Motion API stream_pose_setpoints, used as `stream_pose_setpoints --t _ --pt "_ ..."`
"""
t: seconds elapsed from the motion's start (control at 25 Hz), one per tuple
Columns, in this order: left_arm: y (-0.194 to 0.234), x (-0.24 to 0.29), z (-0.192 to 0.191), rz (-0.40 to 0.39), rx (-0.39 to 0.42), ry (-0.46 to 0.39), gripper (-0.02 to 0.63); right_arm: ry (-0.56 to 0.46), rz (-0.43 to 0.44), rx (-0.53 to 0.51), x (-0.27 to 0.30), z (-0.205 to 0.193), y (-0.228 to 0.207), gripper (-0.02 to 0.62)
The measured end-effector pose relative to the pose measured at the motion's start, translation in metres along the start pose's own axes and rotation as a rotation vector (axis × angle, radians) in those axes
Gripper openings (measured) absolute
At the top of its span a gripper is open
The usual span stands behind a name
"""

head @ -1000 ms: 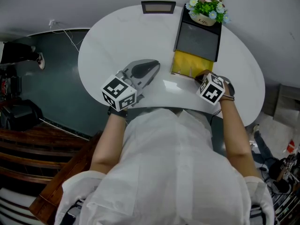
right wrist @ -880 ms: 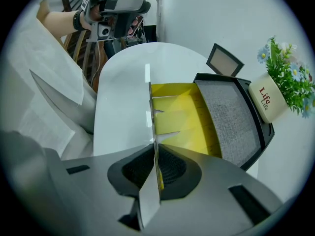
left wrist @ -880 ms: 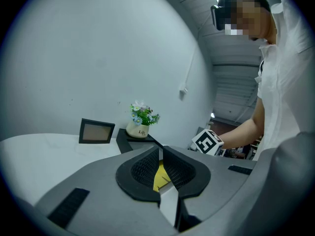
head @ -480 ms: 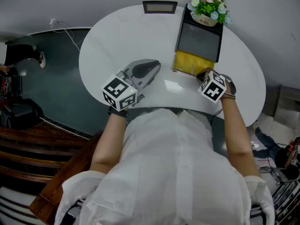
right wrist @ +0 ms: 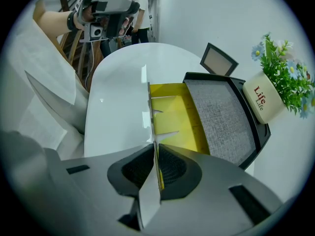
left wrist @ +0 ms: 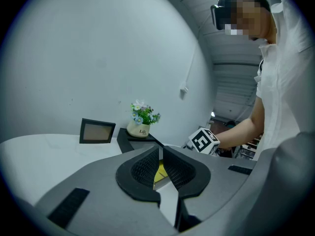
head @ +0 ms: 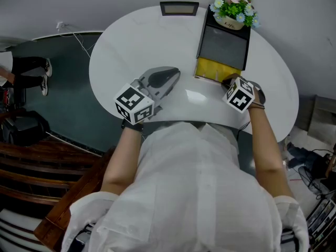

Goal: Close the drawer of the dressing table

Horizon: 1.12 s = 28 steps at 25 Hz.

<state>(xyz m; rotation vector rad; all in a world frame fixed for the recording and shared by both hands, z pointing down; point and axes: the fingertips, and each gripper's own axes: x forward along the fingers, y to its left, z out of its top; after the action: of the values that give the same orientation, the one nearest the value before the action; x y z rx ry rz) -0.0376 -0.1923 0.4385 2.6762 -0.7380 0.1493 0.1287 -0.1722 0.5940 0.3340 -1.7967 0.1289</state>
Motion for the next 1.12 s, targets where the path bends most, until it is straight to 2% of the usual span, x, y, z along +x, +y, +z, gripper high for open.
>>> stream_pose_setpoints --t 1.12 --pt "0.006 0.015 0.005 0.0 -0.005 0.01 0.034 -0.005 -0.091 0.011 0.004 0.001 -0.038 0.023"
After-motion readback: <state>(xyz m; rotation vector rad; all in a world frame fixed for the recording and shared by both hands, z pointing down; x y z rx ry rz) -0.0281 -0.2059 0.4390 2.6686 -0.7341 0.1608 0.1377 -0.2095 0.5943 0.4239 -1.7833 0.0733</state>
